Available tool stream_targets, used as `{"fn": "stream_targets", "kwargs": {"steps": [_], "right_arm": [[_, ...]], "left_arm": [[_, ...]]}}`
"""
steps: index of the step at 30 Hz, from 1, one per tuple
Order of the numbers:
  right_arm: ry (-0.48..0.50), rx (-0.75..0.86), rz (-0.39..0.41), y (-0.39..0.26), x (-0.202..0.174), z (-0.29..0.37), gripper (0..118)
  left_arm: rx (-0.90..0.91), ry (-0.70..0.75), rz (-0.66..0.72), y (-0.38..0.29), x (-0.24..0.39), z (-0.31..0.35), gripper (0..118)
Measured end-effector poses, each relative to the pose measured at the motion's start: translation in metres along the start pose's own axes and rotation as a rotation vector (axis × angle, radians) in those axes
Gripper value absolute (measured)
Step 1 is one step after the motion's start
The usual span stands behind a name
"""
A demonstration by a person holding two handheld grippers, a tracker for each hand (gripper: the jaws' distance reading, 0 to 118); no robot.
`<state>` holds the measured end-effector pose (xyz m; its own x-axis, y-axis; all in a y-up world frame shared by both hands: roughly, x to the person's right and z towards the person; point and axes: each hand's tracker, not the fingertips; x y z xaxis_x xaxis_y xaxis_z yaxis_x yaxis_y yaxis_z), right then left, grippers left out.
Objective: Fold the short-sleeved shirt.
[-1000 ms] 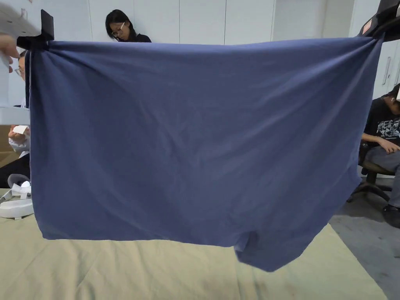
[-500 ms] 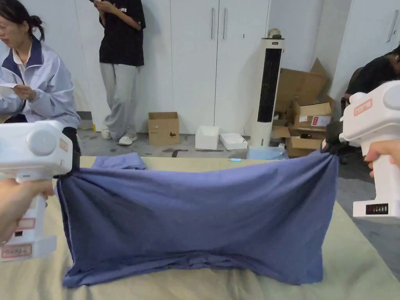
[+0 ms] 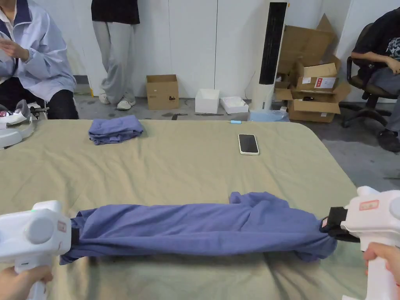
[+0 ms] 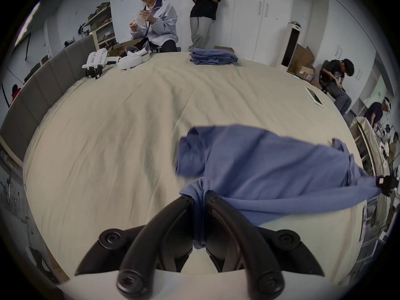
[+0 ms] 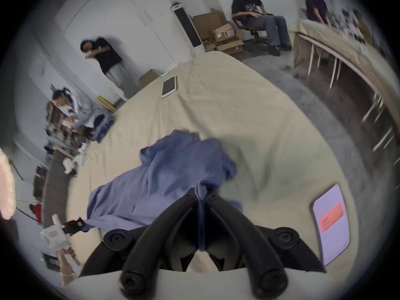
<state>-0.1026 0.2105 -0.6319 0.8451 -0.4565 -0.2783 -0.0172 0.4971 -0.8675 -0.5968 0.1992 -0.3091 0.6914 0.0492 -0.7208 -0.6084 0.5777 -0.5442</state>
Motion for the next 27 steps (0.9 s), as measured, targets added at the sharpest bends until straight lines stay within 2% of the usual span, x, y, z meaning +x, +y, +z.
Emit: {"fn": "stream_targets", "kwargs": {"steps": [3,6,8,12,15,17,19,22,23,24,25,26,27], "right_arm": [[-0.077,0.033,0.073,-0.058,0.018,0.031,2],[-0.085,0.015,0.027,-0.123,0.044,0.053,2],[-0.063,-0.025,0.024,-0.169,0.06,0.072,2],[-0.137,-0.093,0.037,-0.235,0.077,0.106,2],[-0.137,-0.094,0.05,-0.264,0.082,0.135,2],[-0.154,-0.12,0.123,-0.278,0.078,0.153,2],[-0.166,-0.13,0.181,-0.285,0.075,0.166,2],[-0.158,-0.115,0.179,-0.29,0.076,0.172,3],[-0.168,-0.1,0.17,-0.29,0.075,0.169,6],[-0.172,-0.092,0.173,-0.288,0.075,0.166,26],[-0.203,-0.08,0.181,-0.285,0.072,0.165,55],[-0.252,-0.064,0.201,-0.281,0.068,0.166,85],[-0.243,-0.049,0.219,-0.277,0.065,0.168,92]], "left_arm": [[-0.008,-0.019,-0.017,-0.043,-0.018,0.035,7],[0.012,-0.023,-0.015,-0.091,-0.041,0.066,7],[-0.014,-0.002,-0.033,-0.12,-0.053,0.084,7],[-0.047,-0.004,-0.059,-0.164,-0.073,0.111,7],[-0.035,-0.001,-0.071,-0.188,-0.079,0.134,7],[-0.024,-0.005,-0.062,-0.199,-0.08,0.142,7],[-0.045,0.027,-0.11,-0.209,-0.08,0.148,7],[-0.037,0.023,-0.121,-0.222,-0.085,0.154,8],[-0.035,0.016,-0.118,-0.223,-0.084,0.152,15],[-0.039,0.014,-0.112,-0.222,-0.084,0.151,36],[-0.05,0.025,-0.106,-0.223,-0.082,0.149,56],[-0.063,0.063,-0.093,-0.222,-0.083,0.152,68],[-0.051,0.044,-0.07,-0.22,-0.086,0.157,72]]}}
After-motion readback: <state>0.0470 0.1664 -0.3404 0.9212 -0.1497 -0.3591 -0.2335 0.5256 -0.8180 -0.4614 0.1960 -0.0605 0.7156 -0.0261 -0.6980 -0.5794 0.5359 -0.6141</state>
